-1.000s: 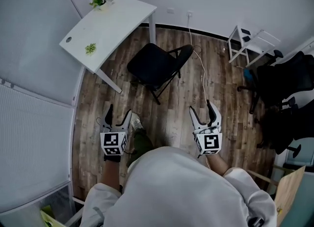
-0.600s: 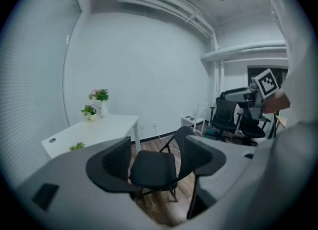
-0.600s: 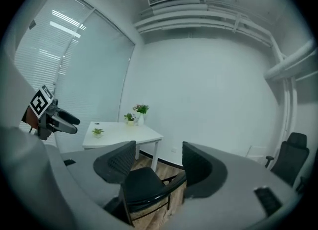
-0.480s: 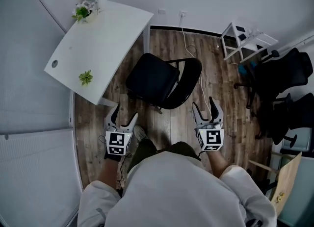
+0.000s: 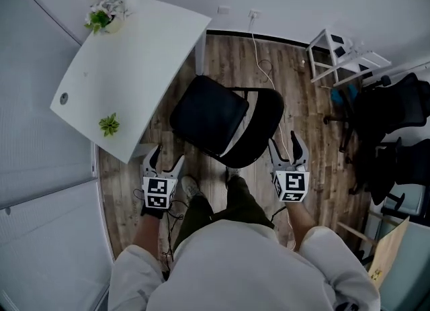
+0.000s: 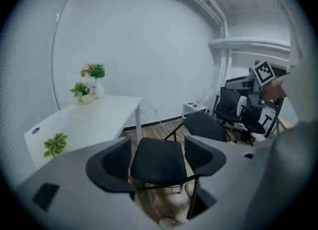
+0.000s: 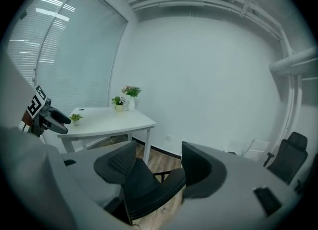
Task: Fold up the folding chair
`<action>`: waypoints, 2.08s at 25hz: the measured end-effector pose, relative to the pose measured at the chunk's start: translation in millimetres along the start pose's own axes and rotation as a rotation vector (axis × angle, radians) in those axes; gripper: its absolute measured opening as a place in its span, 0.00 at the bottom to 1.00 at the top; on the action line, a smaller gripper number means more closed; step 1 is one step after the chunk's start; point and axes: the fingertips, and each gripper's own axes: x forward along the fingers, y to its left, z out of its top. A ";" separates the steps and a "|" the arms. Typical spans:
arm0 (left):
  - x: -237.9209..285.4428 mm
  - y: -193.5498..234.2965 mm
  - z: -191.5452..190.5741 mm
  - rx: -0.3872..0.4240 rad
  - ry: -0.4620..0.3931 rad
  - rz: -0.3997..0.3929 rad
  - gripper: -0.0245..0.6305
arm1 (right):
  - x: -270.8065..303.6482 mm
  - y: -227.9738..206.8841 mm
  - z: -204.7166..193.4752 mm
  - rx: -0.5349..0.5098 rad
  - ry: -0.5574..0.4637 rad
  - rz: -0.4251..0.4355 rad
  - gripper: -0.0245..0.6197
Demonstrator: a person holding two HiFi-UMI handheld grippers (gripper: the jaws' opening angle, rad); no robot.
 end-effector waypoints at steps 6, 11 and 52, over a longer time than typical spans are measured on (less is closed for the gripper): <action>77.0 11.0 -57.8 -0.089 0.124 0.017 0.56 | 64.4 -42.1 -72.7 0.046 0.138 -0.005 0.51; 157.5 30.7 -117.2 -0.120 0.271 -0.009 0.56 | 105.8 -73.8 -121.3 0.143 0.251 -0.047 0.51; 466.5 126.8 -336.9 -0.548 0.624 -0.492 0.74 | 204.9 -77.7 -243.3 0.929 0.507 0.163 0.17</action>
